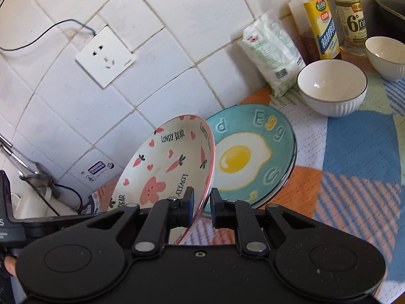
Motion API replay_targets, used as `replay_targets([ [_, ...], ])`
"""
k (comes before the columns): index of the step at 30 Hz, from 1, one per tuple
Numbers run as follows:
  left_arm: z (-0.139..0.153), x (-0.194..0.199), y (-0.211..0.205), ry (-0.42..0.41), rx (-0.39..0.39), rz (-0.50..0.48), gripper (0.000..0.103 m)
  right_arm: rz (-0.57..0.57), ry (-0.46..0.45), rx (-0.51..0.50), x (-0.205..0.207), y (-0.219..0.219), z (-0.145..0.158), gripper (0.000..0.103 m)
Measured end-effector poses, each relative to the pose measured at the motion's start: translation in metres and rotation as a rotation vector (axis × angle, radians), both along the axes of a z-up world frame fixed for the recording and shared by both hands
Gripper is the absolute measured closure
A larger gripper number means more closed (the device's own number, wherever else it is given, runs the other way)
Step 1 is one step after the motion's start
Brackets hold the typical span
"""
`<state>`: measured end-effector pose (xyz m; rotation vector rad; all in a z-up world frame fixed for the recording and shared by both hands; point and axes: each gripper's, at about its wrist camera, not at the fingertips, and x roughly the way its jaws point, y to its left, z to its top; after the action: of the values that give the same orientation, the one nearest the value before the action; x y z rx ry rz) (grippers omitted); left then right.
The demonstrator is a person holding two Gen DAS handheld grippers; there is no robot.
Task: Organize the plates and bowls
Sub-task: 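Lift the bunny plate with the right gripper and carry it toward the egg plate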
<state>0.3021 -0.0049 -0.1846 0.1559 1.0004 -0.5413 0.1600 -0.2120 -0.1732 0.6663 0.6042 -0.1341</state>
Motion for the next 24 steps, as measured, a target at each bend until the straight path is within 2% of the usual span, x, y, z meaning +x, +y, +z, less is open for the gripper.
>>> replay_targets([
  [3, -0.011, 0.009, -0.017, 0.050, -0.024, 0.039, 0.073, 0.005, -0.001, 0.013, 0.007, -0.023, -0.003, 0.086],
  [9, -0.020, 0.021, -0.039, 0.084, -0.049, 0.104, 0.073, 0.046, 0.038, 0.010, 0.026, -0.056, -0.016, 0.086],
  [20, -0.023, 0.025, -0.054, 0.082, 0.000, 0.179, 0.073, 0.133, 0.050, 0.033, 0.058, -0.093, -0.025, 0.086],
  [24, -0.021, 0.024, -0.063, 0.072, 0.023, 0.176, 0.074, 0.156, 0.113, -0.029, 0.063, -0.092, -0.024, 0.086],
])
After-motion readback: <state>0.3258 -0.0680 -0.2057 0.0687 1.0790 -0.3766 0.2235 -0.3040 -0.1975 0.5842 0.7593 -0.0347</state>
